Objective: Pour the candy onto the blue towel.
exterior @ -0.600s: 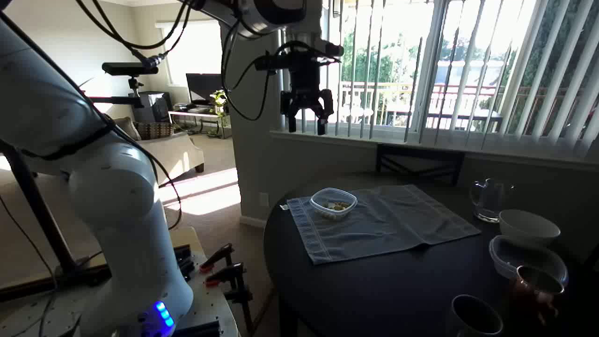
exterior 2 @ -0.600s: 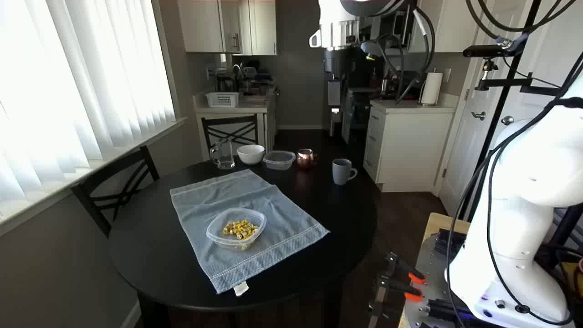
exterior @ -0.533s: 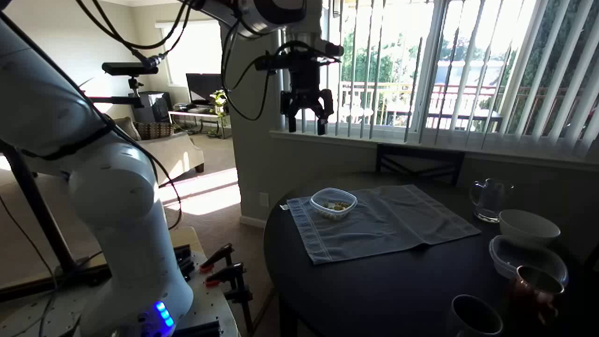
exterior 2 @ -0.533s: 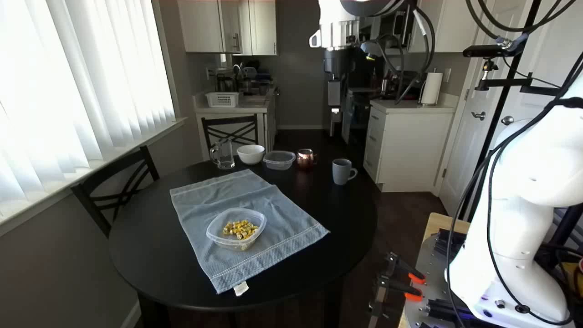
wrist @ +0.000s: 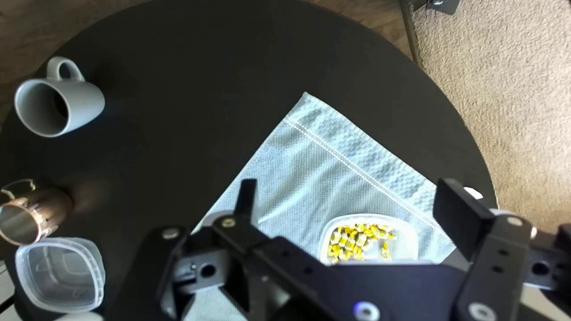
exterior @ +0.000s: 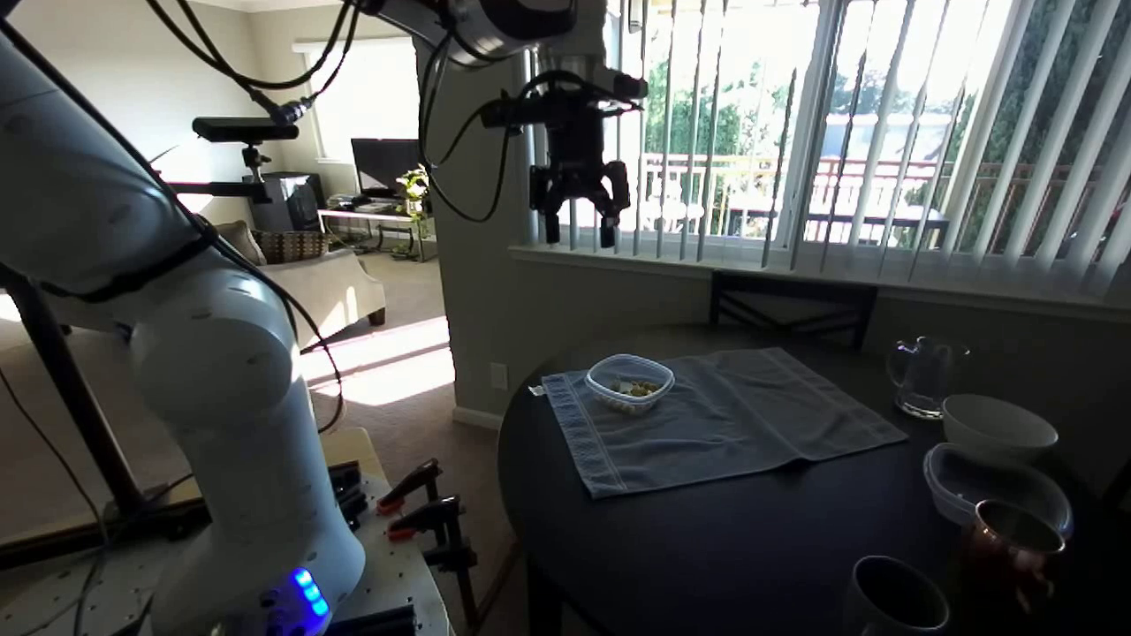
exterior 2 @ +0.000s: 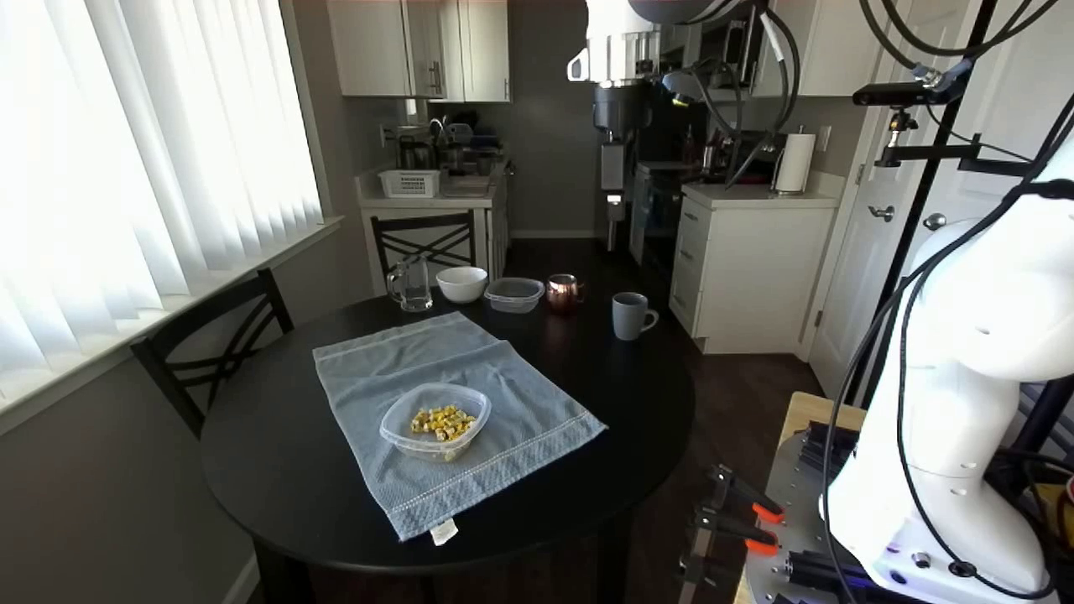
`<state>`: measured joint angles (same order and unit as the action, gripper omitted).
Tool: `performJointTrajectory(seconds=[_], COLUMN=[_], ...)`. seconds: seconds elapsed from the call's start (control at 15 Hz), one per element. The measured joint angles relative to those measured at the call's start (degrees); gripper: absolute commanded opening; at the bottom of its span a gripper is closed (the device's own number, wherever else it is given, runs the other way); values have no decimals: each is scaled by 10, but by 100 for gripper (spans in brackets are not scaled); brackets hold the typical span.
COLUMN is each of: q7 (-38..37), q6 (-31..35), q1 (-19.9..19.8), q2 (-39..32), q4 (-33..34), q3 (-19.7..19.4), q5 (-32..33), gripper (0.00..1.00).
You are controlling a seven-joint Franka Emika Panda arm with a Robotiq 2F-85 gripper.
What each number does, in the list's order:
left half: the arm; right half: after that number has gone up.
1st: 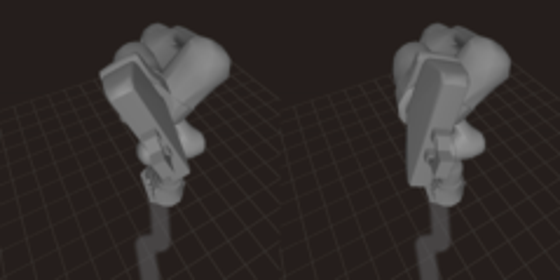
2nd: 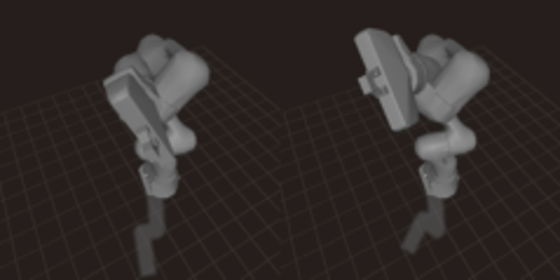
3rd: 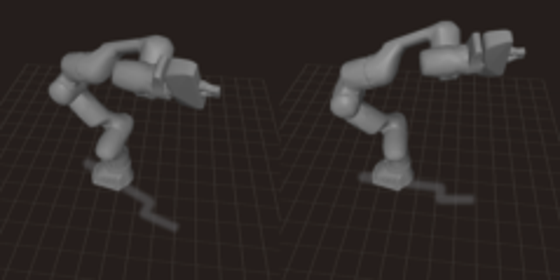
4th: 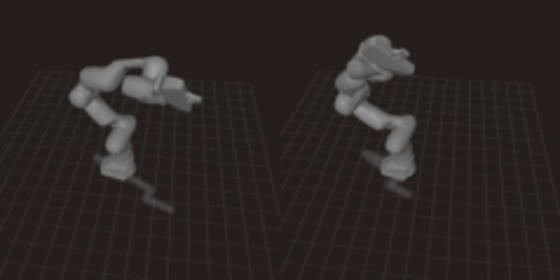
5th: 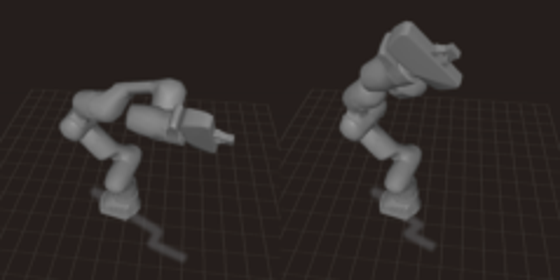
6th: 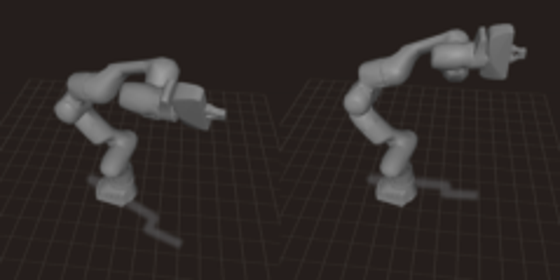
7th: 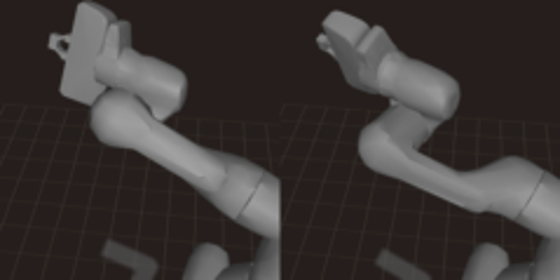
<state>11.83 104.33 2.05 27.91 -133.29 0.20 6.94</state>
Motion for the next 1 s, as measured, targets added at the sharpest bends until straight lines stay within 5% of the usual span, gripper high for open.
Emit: performJointTrajectory(seconds=[0.33,0.67,0.87,1.0], q7=[-21,-108,-195,-264], q6=[19,71,149,195], q1=[47,64,64,65], q2=[-22,-146,-236,-284], q4=[98,134,150,168], q3=[26,71,96,103], q5=[-69,-95,-63,19], gripper=[100,100,100,100])
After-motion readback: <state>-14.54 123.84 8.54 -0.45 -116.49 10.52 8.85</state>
